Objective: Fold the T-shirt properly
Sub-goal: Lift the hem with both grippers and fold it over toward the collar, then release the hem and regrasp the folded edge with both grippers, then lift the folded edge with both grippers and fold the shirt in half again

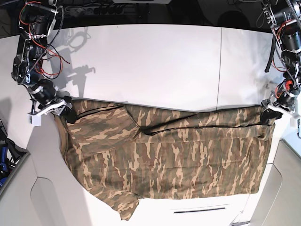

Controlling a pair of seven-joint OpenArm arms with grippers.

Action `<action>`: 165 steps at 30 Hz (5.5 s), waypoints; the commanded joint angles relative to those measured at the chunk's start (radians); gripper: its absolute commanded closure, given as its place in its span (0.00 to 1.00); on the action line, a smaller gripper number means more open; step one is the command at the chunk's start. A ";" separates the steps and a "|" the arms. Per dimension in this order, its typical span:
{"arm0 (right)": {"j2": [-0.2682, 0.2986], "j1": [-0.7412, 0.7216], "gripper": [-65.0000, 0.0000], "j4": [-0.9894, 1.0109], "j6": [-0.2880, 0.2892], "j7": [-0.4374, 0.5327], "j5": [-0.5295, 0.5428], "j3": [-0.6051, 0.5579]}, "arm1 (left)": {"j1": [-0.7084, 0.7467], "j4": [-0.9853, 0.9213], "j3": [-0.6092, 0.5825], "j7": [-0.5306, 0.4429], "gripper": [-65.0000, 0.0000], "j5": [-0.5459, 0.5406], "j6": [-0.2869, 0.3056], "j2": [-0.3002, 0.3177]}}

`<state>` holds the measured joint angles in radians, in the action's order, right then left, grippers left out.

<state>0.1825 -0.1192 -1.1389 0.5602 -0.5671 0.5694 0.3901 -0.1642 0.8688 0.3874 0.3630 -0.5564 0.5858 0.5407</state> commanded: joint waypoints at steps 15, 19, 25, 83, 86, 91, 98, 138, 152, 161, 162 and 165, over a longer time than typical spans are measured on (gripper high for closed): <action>0.000 -0.029 1.00 -0.070 0.013 -0.169 -0.005 -0.024 | -0.008 0.041 -0.051 0.013 1.00 -0.010 0.112 0.028; 0.012 0.034 1.00 -0.196 0.013 -0.246 0.008 -0.010 | 0.051 0.118 0.011 0.116 1.00 -0.092 0.112 0.027; 0.060 0.133 1.00 -0.334 0.013 -0.294 0.073 -0.005 | 0.193 0.294 0.102 0.208 1.00 -0.198 0.112 0.027; 0.235 0.033 0.52 -0.247 -0.006 -0.146 0.117 0.250 | 0.549 0.778 0.423 0.201 0.47 -0.331 0.112 0.007; 0.236 -0.077 0.52 -0.110 -0.002 -0.132 0.100 0.206 | 0.453 0.690 0.344 0.146 0.47 -0.258 0.112 0.042; 0.235 -0.219 0.52 0.082 -0.003 -0.067 0.025 0.116 | 0.253 0.482 0.187 0.103 0.47 -0.158 0.112 0.092; 0.224 -0.328 0.52 0.228 -0.003 -0.006 -0.016 0.005 | -0.032 0.126 0.003 0.024 0.43 -0.058 0.110 0.122; 0.036 -0.412 1.00 0.372 0.029 -0.051 -0.073 -0.014 | -0.307 -0.294 -0.296 -0.044 1.00 -0.017 0.112 0.052; 0.132 -0.265 1.00 -0.034 0.040 -0.363 0.169 -0.014 | -0.178 0.043 -0.296 0.312 1.00 -0.290 0.112 0.177; 0.253 -0.065 1.00 -0.211 0.040 -0.376 0.256 -0.012 | 0.047 0.351 -0.295 0.451 1.00 -0.383 0.112 0.274; 0.265 -0.045 1.00 -0.219 0.040 -0.376 0.263 -0.012 | 0.070 0.382 -0.295 0.471 1.00 -0.383 0.112 0.281; 0.283 0.005 1.00 -0.229 0.041 -0.376 0.288 -0.011 | 0.128 0.453 -0.294 0.495 1.00 -0.383 0.112 0.298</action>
<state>0.4431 -0.0963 -1.3502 0.5987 -0.9695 0.8387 0.3710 -0.0200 1.3094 0.0795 0.8688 -0.9360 0.6971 0.8062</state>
